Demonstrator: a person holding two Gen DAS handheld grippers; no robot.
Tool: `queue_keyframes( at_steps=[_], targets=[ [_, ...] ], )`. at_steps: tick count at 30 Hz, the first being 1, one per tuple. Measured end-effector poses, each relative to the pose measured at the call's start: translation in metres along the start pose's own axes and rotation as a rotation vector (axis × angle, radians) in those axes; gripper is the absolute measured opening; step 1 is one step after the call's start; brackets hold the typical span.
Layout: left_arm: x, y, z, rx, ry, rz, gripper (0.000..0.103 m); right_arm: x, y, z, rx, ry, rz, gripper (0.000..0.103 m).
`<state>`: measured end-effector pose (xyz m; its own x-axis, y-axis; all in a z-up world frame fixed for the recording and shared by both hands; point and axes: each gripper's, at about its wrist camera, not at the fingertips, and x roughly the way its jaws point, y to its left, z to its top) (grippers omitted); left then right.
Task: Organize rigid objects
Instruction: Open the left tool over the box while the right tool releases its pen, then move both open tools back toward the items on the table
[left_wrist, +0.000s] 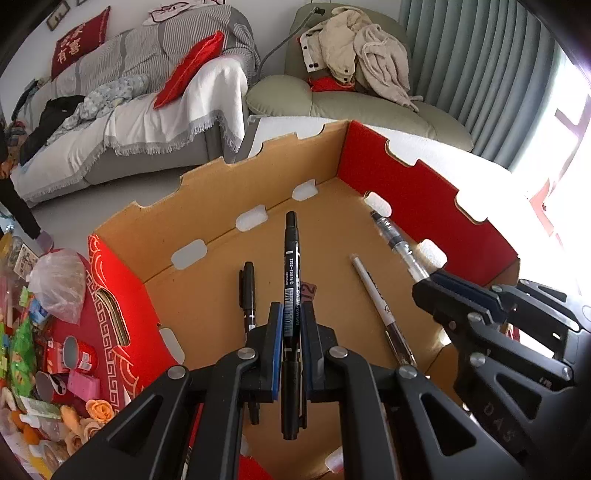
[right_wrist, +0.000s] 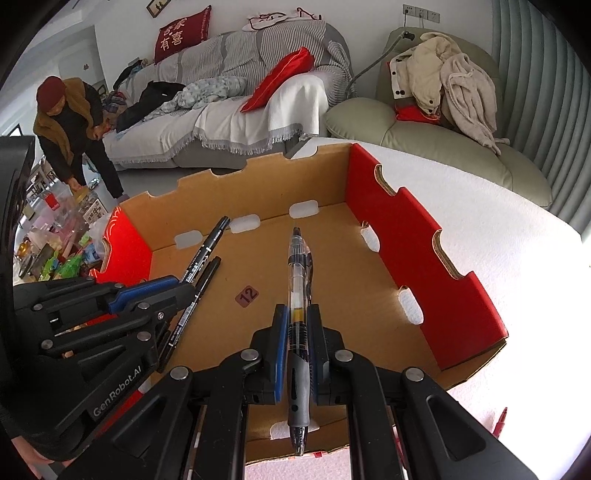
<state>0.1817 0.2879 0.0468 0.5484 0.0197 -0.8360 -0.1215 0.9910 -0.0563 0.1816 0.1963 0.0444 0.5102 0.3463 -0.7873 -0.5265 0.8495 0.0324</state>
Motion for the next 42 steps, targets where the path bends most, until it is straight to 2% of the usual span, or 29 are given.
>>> queue_keyframes(
  at_steps=[8,14,18,24,26,28,30,33,38,42],
  targets=[
    [-0.003,0.003,-0.005,-0.015,0.002,0.019,0.027,-0.001,0.0,-0.005,0.009,0.021,-0.009,0.011],
    [-0.02,0.0,-0.014,0.004,-0.019,-0.004,0.027,-0.018,-0.003,-0.011,0.029,-0.002,-0.019,0.011],
    [-0.046,-0.018,-0.037,0.086,-0.047,-0.038,0.027,-0.042,-0.009,-0.029,0.054,-0.023,-0.03,0.011],
    [-0.089,-0.065,-0.091,0.313,-0.091,-0.122,0.037,-0.088,-0.022,-0.078,0.109,-0.041,-0.065,0.011],
    [-0.101,-0.083,-0.114,0.395,-0.104,-0.176,0.04,-0.106,-0.03,-0.1,0.151,-0.044,-0.071,0.011],
    [-0.105,-0.095,-0.129,0.455,-0.104,-0.215,0.045,-0.119,-0.037,-0.118,0.169,-0.044,-0.084,0.011],
    [-0.1,-0.106,-0.145,0.526,-0.09,-0.222,0.05,-0.132,-0.045,-0.142,0.2,-0.031,-0.116,0.011],
    [-0.083,-0.109,-0.156,0.568,-0.044,-0.206,0.052,-0.143,-0.057,-0.178,0.268,0.012,-0.151,0.011],
    [-0.061,-0.107,-0.155,0.591,-0.003,-0.226,0.052,-0.142,-0.072,-0.235,0.41,0.113,-0.122,0.011],
    [-0.054,-0.11,-0.148,0.631,-0.001,-0.243,0.052,-0.133,-0.071,-0.245,0.459,0.129,-0.068,0.011]
  ],
)
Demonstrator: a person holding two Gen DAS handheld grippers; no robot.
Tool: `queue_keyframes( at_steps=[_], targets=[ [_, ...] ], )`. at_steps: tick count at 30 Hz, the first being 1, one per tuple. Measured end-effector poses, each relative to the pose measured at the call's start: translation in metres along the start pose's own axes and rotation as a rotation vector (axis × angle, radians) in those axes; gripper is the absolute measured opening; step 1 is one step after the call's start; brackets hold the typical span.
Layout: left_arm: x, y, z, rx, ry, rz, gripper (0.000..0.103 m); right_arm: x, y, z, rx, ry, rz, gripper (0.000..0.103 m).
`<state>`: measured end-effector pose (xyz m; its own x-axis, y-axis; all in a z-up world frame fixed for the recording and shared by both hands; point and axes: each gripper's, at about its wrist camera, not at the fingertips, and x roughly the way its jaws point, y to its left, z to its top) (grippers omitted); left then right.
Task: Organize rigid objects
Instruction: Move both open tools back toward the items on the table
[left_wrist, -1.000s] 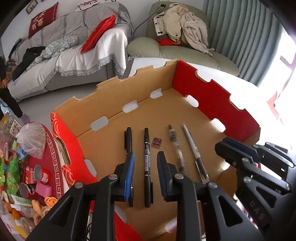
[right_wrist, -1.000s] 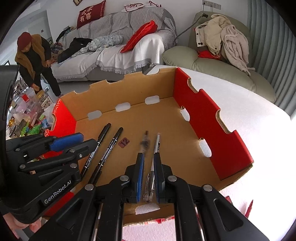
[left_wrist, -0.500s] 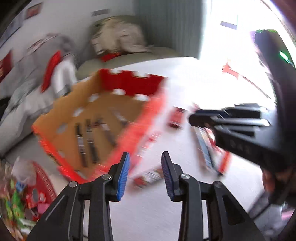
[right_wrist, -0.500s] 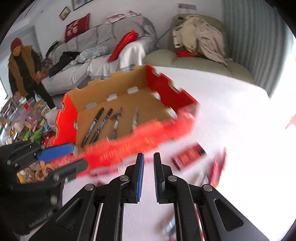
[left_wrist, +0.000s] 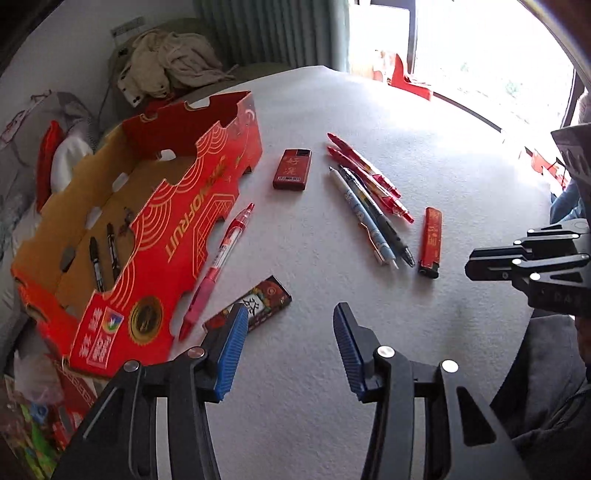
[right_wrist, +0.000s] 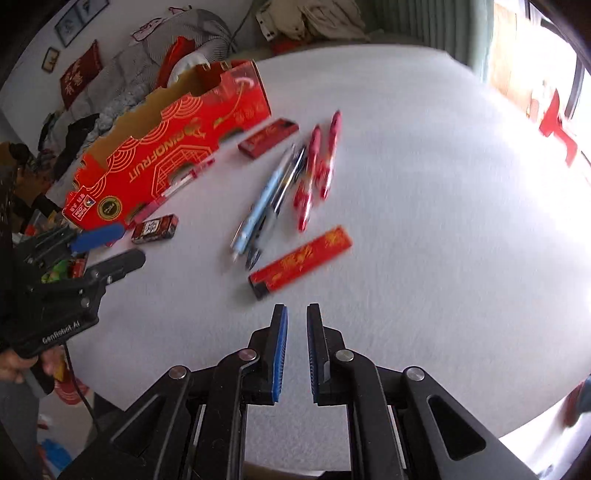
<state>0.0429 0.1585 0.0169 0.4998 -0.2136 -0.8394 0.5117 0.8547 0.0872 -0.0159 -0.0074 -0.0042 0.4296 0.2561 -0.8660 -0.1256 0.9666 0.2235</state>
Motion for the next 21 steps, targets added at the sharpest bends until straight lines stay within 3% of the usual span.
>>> queue_keyframes(
  at_steps=[10,21],
  targets=[
    [0.032,0.013,0.001,0.027,0.074,-0.007,0.052,0.009,0.006,-0.004,0.023,-0.005,0.041,0.011],
    [0.04,-0.006,-0.002,0.097,0.095,-0.014,0.075,0.007,-0.008,0.0,0.059,-0.018,0.024,0.011]
  ],
)
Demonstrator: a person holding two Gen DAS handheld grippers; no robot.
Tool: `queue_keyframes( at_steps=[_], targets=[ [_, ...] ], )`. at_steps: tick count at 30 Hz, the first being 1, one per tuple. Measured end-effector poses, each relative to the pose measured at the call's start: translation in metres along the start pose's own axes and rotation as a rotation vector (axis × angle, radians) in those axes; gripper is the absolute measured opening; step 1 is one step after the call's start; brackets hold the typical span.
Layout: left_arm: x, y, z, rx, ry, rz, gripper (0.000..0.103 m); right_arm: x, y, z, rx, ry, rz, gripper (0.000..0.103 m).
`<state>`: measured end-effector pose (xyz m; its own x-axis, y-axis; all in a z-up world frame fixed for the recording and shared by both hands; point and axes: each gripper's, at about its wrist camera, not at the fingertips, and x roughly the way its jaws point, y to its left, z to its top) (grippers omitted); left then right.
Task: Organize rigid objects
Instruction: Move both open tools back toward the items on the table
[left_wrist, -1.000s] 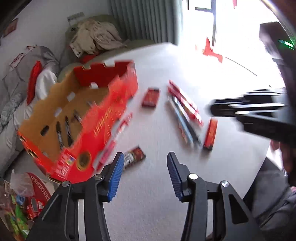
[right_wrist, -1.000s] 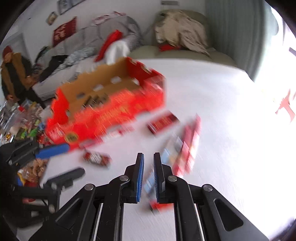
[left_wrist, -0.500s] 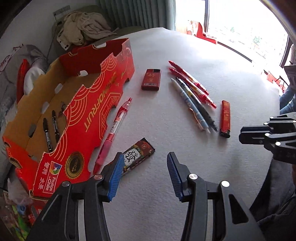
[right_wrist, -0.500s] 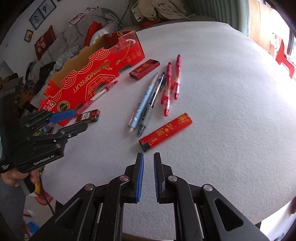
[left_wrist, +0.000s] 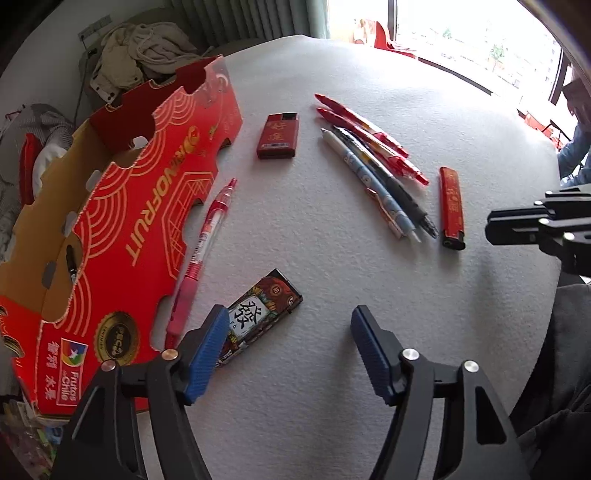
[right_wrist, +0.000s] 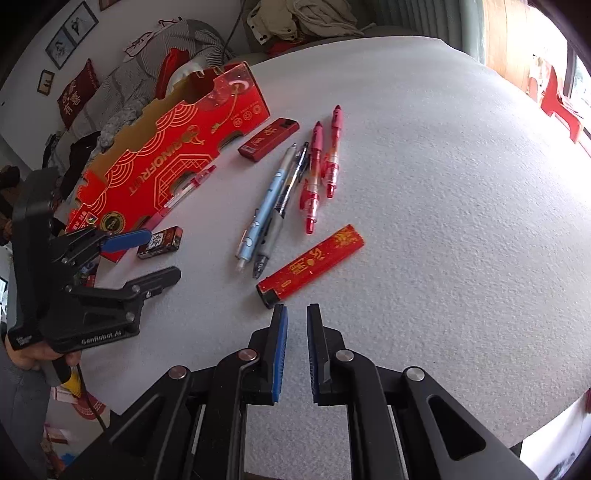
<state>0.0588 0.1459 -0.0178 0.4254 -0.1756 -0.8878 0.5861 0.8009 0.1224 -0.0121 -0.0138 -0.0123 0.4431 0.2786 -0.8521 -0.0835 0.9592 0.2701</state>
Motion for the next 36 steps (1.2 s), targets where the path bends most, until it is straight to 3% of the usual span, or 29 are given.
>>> queue_keyframes(
  at_steps=[3,5,9,13,19,27,36],
  targets=[
    [0.004,-0.001,0.003,0.014,0.003,-0.009,0.084,0.0,-0.002,0.001,0.005,-0.002,-0.001,0.011],
    [0.009,0.004,0.006,0.009,0.016,-0.002,0.097,0.001,-0.002,0.001,0.007,0.0,-0.002,0.011],
    [0.016,0.014,0.012,-0.009,0.055,-0.037,0.097,-0.001,-0.001,0.001,-0.003,-0.005,0.0,0.011],
    [0.02,0.023,0.005,-0.091,0.076,-0.096,0.097,0.001,-0.004,0.002,-0.002,-0.003,-0.007,0.011],
    [0.013,0.017,-0.012,-0.17,0.036,-0.059,0.097,0.01,-0.004,0.004,-0.015,0.021,-0.048,0.011],
    [0.008,0.004,-0.025,-0.298,0.046,0.002,0.098,0.012,-0.002,0.005,-0.026,0.01,-0.063,0.011],
    [0.006,-0.021,-0.029,-0.372,0.021,0.04,0.101,0.017,-0.007,0.017,0.062,0.015,-0.044,0.012]
  ],
)
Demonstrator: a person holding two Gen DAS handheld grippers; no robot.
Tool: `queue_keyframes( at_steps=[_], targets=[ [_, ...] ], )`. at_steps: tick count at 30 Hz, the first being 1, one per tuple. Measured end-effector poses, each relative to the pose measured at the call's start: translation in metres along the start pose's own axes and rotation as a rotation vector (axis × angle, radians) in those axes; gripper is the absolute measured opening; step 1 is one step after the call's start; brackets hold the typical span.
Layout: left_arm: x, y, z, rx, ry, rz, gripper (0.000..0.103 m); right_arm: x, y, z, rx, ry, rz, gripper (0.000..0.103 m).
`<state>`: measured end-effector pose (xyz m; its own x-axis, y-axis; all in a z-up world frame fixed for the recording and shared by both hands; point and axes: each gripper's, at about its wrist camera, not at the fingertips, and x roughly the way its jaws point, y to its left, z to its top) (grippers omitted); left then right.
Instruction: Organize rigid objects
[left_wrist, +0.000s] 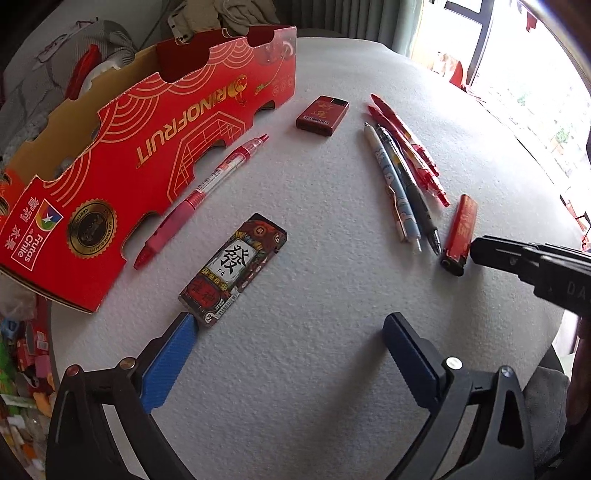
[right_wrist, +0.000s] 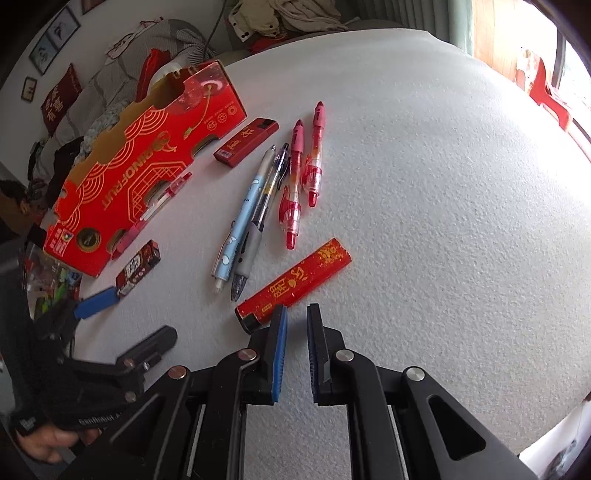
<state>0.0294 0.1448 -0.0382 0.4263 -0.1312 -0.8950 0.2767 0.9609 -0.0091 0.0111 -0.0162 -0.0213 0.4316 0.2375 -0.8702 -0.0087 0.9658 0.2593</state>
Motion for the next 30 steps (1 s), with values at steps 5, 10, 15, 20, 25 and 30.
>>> queue_keyframes(
  at_steps=[5,10,15,20,25,30],
  targets=[
    [0.005,-0.011,0.003,0.001,-0.002,-0.001,0.101,-0.001,-0.002,0.006,0.101,-0.014,0.086,0.07],
    [0.004,-0.012,0.002,0.001,-0.005,-0.002,0.101,0.001,0.004,0.009,0.096,-0.031,0.019,0.08],
    [0.003,-0.006,0.002,0.002,-0.004,-0.005,0.102,0.0,0.001,0.009,0.068,-0.053,-0.064,0.08],
    [0.004,-0.005,0.004,-0.004,-0.009,-0.003,0.102,0.005,0.006,0.008,-0.001,-0.066,-0.166,0.08],
    [0.003,-0.005,0.003,-0.009,-0.015,0.001,0.103,0.012,0.013,0.013,-0.019,-0.086,-0.2,0.08],
    [0.003,-0.006,0.002,-0.013,-0.02,0.003,0.103,0.017,0.029,0.01,-0.114,-0.088,-0.264,0.067]
  ],
)
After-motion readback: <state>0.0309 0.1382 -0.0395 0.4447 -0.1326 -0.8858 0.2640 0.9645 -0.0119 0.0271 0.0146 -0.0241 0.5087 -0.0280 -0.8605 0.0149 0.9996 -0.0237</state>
